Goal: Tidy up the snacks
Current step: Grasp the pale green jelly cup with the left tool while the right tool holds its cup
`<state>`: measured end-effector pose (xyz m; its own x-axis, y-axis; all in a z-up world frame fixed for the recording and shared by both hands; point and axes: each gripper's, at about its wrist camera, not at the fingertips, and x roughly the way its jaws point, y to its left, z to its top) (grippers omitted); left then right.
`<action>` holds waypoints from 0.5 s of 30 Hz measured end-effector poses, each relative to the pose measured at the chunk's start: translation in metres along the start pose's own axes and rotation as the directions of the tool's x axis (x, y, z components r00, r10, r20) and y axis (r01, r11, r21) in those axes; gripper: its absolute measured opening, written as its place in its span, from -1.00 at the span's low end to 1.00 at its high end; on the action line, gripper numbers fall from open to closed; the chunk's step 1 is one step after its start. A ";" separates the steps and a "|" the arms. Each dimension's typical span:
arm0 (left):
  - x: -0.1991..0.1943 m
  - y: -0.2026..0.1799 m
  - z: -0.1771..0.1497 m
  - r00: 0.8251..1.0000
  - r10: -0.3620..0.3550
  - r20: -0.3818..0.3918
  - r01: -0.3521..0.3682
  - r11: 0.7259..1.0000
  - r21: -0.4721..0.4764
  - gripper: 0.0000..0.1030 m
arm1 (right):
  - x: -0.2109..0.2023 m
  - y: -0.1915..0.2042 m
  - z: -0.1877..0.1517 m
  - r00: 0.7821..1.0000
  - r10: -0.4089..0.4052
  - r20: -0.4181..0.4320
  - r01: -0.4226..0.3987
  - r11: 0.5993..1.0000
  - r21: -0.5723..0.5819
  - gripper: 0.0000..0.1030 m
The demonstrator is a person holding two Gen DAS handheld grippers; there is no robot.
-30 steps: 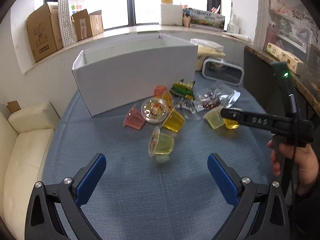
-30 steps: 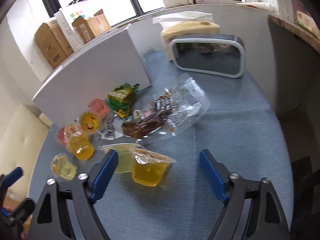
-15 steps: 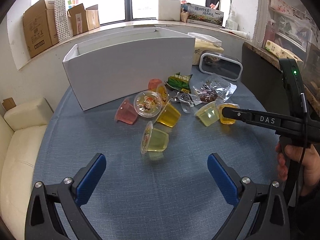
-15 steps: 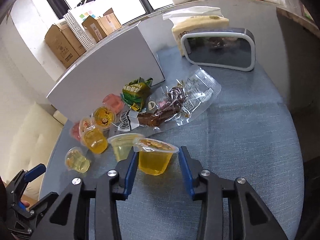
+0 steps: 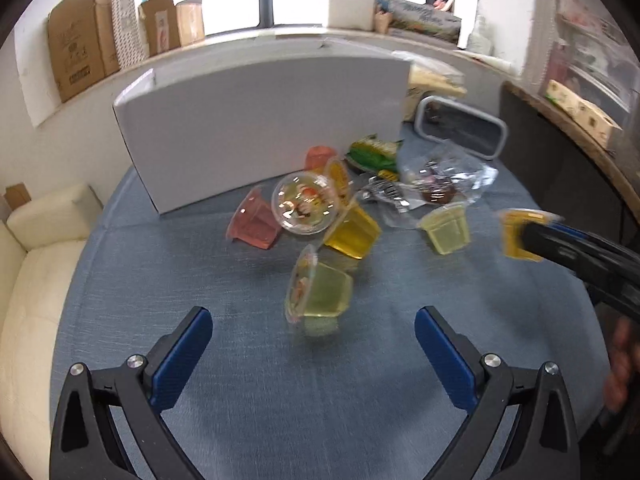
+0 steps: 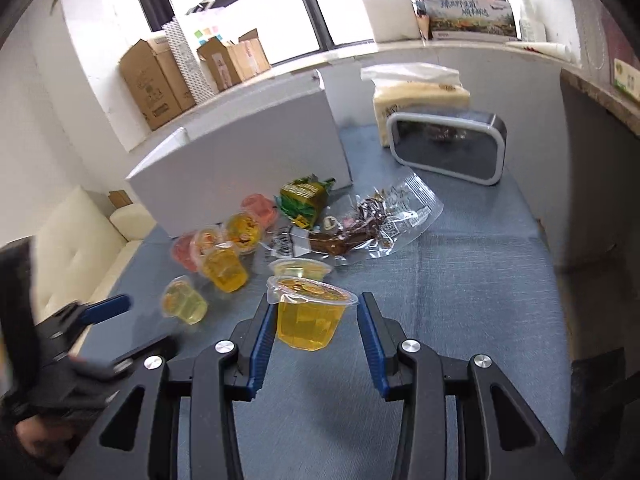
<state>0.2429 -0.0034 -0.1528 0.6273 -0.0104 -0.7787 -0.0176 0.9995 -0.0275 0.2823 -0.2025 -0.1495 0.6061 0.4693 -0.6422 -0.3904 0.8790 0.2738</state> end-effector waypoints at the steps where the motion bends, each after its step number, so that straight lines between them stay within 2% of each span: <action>1: 0.004 0.001 0.001 1.000 0.004 -0.002 -0.004 1.000 -0.007 1.00 | -0.005 0.002 -0.001 1.000 0.002 0.005 -0.002 1.000 -0.009 -0.14; 5: 0.019 0.001 0.005 1.000 0.021 -0.016 -0.021 1.000 -0.013 1.00 | -0.027 0.010 -0.008 1.000 0.019 0.021 -0.019 1.000 -0.025 -0.14; 11: 0.031 -0.001 0.012 1.000 0.010 -0.017 -0.010 1.000 -0.004 0.95 | -0.041 0.013 -0.016 0.999 0.030 0.024 -0.029 0.999 -0.022 -0.14; 12: 0.032 -0.001 0.013 1.000 0.012 -0.021 -0.012 1.000 -0.005 0.63 | -0.042 0.013 -0.017 0.999 0.030 0.024 -0.029 0.999 -0.022 -0.14; 13: 0.034 -0.001 0.013 0.999 0.020 -0.030 -0.020 1.000 -0.008 0.10 | -0.042 0.013 -0.018 0.999 0.026 0.020 -0.026 0.999 -0.023 -0.14; 15: 0.037 -0.001 0.013 0.999 0.023 -0.047 -0.024 1.000 -0.015 -0.19 | -0.043 0.014 -0.018 0.999 0.027 0.021 -0.026 0.999 -0.021 -0.14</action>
<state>0.2760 -0.0039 -0.1731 0.5894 0.0110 -0.8078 -0.0445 0.9988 -0.0189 0.2380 -0.2124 -0.1310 0.6097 0.4942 -0.6197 -0.4210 0.8643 0.2751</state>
